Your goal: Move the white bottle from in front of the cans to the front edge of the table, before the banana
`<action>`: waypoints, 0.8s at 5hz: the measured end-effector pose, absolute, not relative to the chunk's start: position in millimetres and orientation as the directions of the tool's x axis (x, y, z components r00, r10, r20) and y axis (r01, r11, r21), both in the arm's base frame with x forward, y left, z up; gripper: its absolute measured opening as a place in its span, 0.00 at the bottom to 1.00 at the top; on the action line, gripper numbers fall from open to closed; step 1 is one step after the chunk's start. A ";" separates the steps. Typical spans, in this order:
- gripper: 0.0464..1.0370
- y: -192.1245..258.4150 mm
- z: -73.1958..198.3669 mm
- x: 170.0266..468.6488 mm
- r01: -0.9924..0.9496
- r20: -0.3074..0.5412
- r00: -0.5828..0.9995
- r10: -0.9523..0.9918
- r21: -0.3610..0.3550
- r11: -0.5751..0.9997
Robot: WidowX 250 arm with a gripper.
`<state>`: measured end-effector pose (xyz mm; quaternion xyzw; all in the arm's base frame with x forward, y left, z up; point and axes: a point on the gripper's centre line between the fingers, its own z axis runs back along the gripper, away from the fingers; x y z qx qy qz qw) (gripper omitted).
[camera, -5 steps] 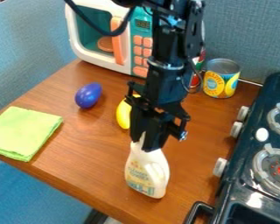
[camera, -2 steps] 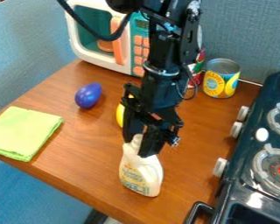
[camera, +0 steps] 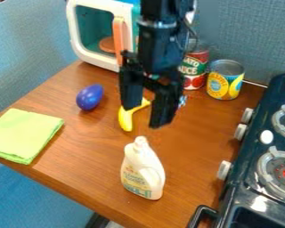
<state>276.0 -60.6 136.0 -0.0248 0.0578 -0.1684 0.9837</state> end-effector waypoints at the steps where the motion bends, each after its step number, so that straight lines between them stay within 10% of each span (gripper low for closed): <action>1: 0.96 -50.6 163.4 301.5 0.267 -0.011 0.963 -0.269 -0.102 0.958; 4: 0.96 18.2 99.3 358.8 0.017 -0.062 0.998 -0.016 0.017 1.000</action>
